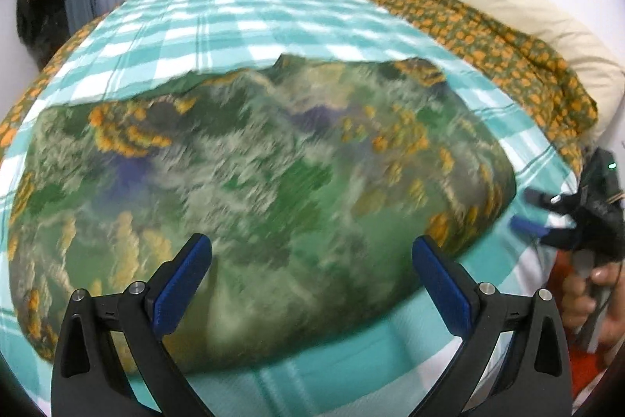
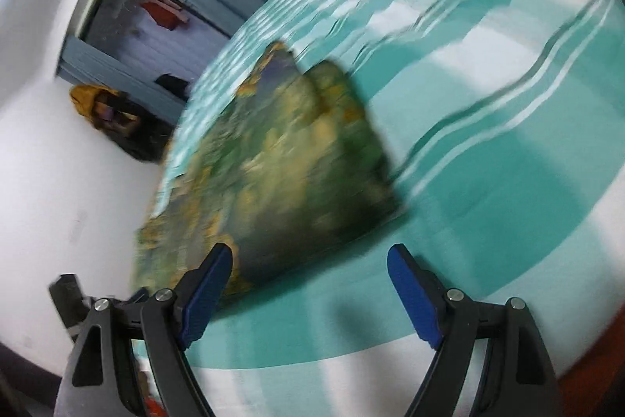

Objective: Fold large clothes
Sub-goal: 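Grasp the jacket edge with the right tool and lift it up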

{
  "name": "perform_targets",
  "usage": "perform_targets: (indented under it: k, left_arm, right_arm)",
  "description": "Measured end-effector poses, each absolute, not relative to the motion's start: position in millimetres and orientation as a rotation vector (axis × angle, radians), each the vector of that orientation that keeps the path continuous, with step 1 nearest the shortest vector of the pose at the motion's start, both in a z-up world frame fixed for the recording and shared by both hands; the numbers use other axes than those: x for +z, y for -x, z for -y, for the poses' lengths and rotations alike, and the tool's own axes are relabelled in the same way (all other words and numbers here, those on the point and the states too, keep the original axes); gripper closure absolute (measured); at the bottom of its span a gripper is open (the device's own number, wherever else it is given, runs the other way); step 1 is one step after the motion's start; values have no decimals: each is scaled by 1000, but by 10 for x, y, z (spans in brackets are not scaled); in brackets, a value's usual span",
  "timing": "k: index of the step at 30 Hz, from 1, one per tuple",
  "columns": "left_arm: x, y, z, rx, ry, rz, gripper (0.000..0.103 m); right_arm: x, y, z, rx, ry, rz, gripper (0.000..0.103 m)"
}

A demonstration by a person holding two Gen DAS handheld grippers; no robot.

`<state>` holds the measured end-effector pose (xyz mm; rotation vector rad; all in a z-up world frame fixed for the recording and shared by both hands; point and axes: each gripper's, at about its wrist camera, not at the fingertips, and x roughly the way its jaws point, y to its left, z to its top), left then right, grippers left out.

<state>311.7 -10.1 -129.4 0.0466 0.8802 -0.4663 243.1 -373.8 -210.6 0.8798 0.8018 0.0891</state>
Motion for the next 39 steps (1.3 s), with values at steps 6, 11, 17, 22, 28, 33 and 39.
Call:
perform_targets:
  k: [6, 11, 17, 22, 28, 33, 39]
  left_arm:
    - [-1748, -3326, 477, -460, -191, -997, 0]
    - [-1774, -3405, 475, -467, -160, -1012, 0]
    - [-1456, -3367, 411, -468, -185, -1039, 1]
    - [-690, -3418, 383, -537, -41, -936, 1]
    - [77, -3522, 762, -755, 65, -927, 1]
    - [80, -3543, 931, -742, -58, -1006, 1]
    - [-289, -3430, 864, -526, -315, -994, 52]
  right_arm:
    - [-2229, -2737, 3809, -2, -953, -766, 19]
    - [-2453, -2972, 3951, -64, -1086, -744, 17]
    - [-2379, -2884, 3870, -78, -1001, -685, 60]
    - [-1679, -2779, 3406, -59, -601, -577, 70]
    - [-963, -2536, 2495, 28, -153, -410, 70]
    - [-794, -2277, 1753, 136, 158, -331, 71]
    - [-892, -2164, 1122, 244, 358, -296, 70]
